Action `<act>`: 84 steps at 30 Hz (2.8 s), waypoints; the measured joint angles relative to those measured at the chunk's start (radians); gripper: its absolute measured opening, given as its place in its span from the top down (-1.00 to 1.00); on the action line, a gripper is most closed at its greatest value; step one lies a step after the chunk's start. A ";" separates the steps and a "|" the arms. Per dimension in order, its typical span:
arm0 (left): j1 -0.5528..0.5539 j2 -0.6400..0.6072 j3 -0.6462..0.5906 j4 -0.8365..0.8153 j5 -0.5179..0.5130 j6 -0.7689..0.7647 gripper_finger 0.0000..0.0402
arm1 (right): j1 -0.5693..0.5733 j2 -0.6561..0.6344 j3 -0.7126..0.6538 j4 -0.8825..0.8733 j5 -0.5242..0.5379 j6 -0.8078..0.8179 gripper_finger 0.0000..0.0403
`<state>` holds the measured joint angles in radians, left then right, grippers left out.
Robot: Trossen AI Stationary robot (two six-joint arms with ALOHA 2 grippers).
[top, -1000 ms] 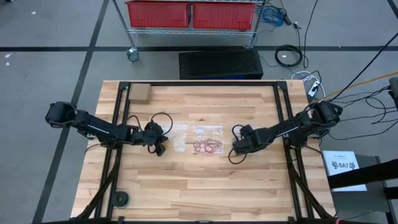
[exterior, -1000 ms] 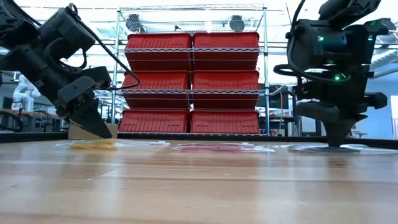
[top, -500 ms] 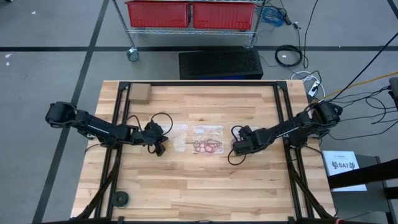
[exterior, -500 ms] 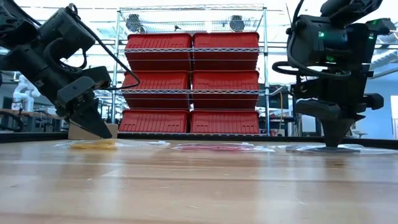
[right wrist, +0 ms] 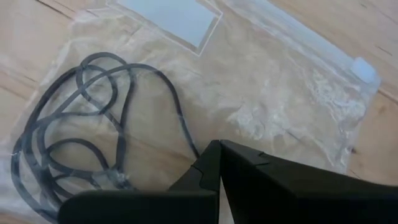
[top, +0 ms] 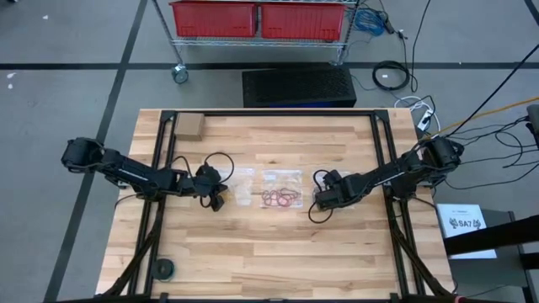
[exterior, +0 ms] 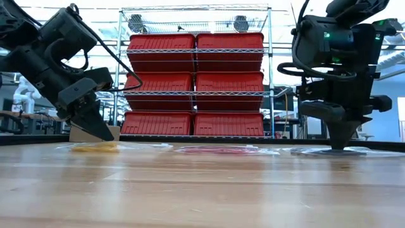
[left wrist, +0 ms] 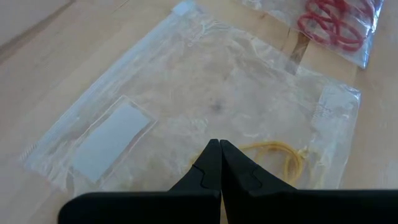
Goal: Sort rubber bands
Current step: Adjust all the transparent zip lock bag to the center table, then return to Home Position
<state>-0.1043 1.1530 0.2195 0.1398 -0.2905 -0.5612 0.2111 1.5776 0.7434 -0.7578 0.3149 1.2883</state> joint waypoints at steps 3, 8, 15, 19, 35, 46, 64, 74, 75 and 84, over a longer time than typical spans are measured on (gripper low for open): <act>0.000 0.000 0.000 0.000 0.000 0.000 1.00 | 0.000 0.000 0.000 0.000 0.001 0.008 1.00; 0.000 0.000 0.000 0.000 0.000 0.000 1.00 | 0.000 0.001 0.000 0.012 0.016 0.008 1.00; 0.000 0.000 0.000 0.000 0.000 0.000 1.00 | 0.000 0.001 -0.001 0.015 0.019 0.009 1.00; 0.000 0.000 0.000 0.000 0.000 0.000 1.00 | -0.010 0.001 -0.001 0.029 0.020 0.009 1.00; 0.000 0.000 0.001 0.013 -0.002 0.018 1.00 | -0.028 0.000 -0.001 0.030 0.031 -0.025 1.00; 0.000 0.000 0.001 0.013 -0.013 0.021 1.00 | -0.028 -0.017 -0.002 0.024 0.023 -0.037 1.00; 0.001 -0.050 0.021 0.016 -0.044 0.104 1.00 | -0.026 -0.019 0.106 -0.106 0.021 -0.197 1.00; -0.003 -0.305 0.070 -0.030 -0.155 0.465 1.00 | 0.019 -0.134 0.071 0.090 0.191 -0.599 1.00; -0.004 -0.355 0.070 -0.061 -0.160 0.486 1.00 | 0.032 -0.178 0.041 0.153 0.204 -0.641 1.00; 0.039 -0.657 -0.054 0.104 -0.041 0.642 1.00 | -0.023 -0.577 -0.455 1.031 0.183 -1.054 1.00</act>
<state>-0.0653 0.4961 0.1654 0.2438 -0.3317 0.0813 0.1877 1.0005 0.2889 0.2734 0.4978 0.2340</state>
